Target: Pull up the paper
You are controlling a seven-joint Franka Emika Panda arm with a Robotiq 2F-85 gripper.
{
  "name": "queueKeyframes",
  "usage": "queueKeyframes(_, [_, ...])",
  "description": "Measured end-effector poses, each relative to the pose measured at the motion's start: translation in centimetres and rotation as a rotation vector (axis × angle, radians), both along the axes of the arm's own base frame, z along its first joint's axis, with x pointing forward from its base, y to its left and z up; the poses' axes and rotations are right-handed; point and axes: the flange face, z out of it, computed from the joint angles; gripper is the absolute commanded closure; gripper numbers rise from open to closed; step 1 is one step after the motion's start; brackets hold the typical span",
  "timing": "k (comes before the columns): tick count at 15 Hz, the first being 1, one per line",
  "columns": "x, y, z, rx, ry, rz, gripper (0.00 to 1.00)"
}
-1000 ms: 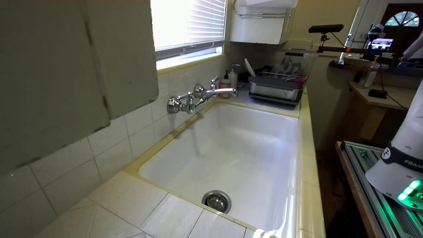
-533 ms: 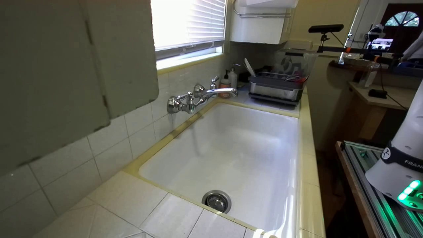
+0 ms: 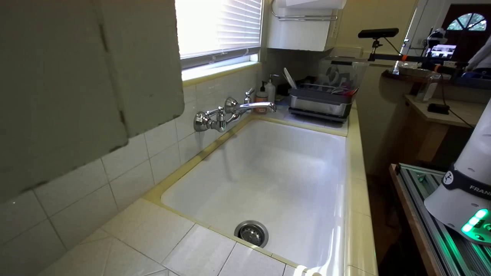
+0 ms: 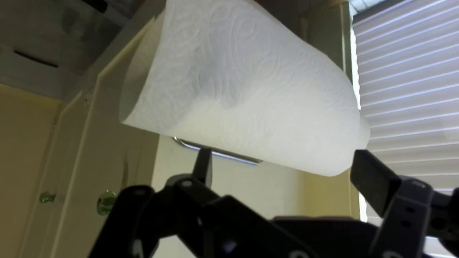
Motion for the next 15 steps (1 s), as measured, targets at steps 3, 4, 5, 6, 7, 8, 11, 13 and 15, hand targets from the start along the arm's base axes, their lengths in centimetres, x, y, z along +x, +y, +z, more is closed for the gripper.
queueKeyframes(3, [-0.5, 1.9, -0.8, 0.080, 0.046, -0.051, 0.00])
queueKeyframes(4, [-0.6, 2.4, -1.0, 0.099, 0.057, -0.064, 0.01])
queueKeyframes(5, [-0.7, 2.9, -1.2, 0.117, 0.069, -0.076, 0.00])
queueKeyframes(6, [-0.9, 3.4, -1.3, 0.132, 0.079, -0.086, 0.00])
queueKeyframes(7, [-1.0, 3.8, -1.6, 0.145, 0.087, -0.094, 0.00])
queueKeyframes(8, [-1.1, 4.2, -1.8, 0.157, 0.097, -0.100, 0.00])
queueKeyframes(11, [-1.4, 5.3, -2.8, 0.189, 0.121, -0.114, 0.00])
queueKeyframes(13, [-1.5, 6.0, -3.7, 0.207, 0.137, -0.116, 0.00])
queueKeyframes(15, [-1.6, 6.6, -4.8, 0.228, 0.155, -0.113, 0.00])
